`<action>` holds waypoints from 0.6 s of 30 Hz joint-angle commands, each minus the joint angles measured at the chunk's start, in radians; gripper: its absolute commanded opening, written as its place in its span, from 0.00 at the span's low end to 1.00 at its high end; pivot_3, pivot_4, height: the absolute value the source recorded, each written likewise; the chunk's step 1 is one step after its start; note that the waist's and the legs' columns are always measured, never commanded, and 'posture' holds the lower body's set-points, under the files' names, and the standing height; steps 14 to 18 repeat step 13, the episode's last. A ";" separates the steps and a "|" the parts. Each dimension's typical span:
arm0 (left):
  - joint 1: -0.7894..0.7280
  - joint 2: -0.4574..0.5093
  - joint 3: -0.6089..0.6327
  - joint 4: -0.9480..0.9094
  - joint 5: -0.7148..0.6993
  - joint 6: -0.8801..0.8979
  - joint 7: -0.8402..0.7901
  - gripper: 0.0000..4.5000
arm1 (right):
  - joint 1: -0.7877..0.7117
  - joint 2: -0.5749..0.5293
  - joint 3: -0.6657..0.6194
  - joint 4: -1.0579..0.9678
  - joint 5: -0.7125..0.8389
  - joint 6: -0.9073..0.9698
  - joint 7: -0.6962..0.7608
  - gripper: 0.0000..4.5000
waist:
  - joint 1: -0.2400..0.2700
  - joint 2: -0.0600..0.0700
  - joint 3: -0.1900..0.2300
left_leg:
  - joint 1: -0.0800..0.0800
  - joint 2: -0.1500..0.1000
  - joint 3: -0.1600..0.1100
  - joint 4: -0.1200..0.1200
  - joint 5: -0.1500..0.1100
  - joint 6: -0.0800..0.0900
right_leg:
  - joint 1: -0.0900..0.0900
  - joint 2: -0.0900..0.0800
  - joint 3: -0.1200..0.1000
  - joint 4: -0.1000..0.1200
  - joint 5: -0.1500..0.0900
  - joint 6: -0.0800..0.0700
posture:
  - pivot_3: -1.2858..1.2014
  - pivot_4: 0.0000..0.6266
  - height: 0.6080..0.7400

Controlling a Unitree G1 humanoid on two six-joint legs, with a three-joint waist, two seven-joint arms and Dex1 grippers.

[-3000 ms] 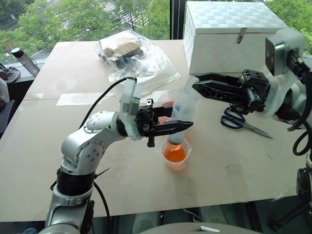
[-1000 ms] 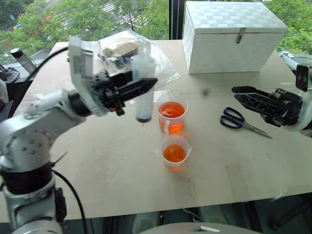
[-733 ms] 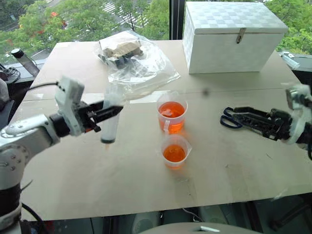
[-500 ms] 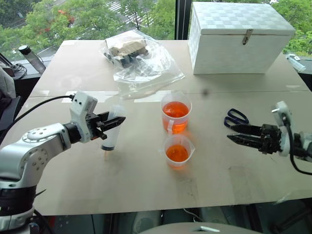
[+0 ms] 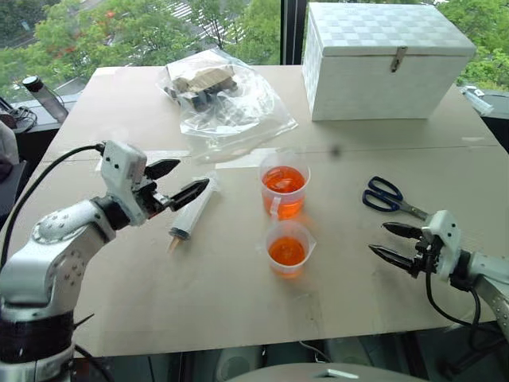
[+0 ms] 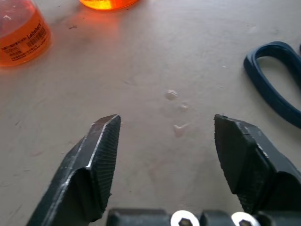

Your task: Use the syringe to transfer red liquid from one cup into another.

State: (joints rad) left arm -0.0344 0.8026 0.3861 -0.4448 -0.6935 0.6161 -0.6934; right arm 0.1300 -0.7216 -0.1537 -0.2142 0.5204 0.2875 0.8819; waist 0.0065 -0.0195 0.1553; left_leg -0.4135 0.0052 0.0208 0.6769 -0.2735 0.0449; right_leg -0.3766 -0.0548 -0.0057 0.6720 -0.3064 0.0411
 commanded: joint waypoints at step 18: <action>0.485 -0.181 -0.259 -0.135 0.430 -0.398 0.047 1.00 | 0.077 0.058 -0.060 0.127 -0.055 -0.244 0.140 0.99 | 0.007 0.008 -0.004 | 0.018 0.000 0.001 -0.008 -0.003 0.005 | 0.016 -0.001 0.000 -0.004 0.000 -0.002 | 0.52 0.24 1.00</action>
